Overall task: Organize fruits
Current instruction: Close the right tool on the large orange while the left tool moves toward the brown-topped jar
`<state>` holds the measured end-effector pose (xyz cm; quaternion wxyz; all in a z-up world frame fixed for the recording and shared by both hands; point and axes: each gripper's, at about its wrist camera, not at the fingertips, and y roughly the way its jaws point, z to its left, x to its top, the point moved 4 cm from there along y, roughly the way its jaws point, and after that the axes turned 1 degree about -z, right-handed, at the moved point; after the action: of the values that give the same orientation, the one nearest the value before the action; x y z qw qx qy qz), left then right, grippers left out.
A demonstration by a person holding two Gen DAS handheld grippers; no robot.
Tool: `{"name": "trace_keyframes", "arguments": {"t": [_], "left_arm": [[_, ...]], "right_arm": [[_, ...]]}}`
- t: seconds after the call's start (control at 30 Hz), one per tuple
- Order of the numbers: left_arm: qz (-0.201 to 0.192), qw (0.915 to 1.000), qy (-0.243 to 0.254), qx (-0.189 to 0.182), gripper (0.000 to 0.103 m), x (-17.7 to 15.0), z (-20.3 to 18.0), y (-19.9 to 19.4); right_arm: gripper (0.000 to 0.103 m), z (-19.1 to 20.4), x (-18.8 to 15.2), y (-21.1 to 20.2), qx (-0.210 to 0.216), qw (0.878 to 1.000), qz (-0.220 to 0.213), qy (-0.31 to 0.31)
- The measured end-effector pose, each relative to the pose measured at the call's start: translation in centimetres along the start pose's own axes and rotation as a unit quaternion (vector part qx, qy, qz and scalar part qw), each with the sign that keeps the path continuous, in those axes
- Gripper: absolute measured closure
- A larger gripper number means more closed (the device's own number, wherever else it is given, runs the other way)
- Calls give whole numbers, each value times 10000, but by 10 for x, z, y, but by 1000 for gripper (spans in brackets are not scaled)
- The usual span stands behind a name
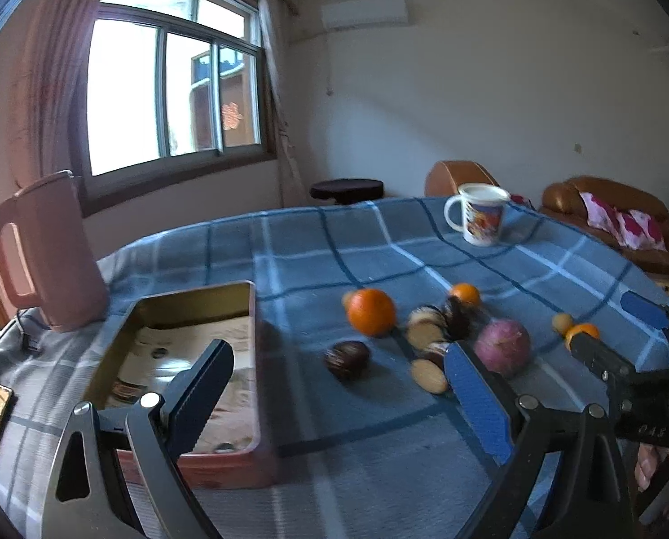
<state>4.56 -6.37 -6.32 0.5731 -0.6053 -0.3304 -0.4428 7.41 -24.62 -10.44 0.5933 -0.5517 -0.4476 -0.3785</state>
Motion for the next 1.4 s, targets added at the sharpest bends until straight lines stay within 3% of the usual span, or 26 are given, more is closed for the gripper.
{"name": "trace_keyframes", "arguments": {"t": [0.27,0.33,0.5,0.93,1.17,1.27,1.4], "left_arm": [[364,9986,154,-343,7,-8,-19,21],[466,9976,92,-504,7,-9,-21,28],[643,9959,28,-629,8,-9,-22,39],[1266,9864,198,-1034,48,-10,-44,75],[1713,9765,215,-1288,52,-16,-55,90],[1705,9765,135,-1310,60,-16,-52,90],[1655,9758,25,-1429,60,-15,-50,88]], "right_arm": [[9,-19,-13,7,-52,9997,224,104],[19,-23,-17,12,-66,9992,354,156],[30,-33,-26,32,-137,9964,794,245],[62,-39,-32,53,-121,9889,1441,334],[65,-37,-32,56,5,9880,1510,312],[65,-36,-31,56,62,9888,1462,291],[65,-34,-31,52,81,9908,1332,217]]}}
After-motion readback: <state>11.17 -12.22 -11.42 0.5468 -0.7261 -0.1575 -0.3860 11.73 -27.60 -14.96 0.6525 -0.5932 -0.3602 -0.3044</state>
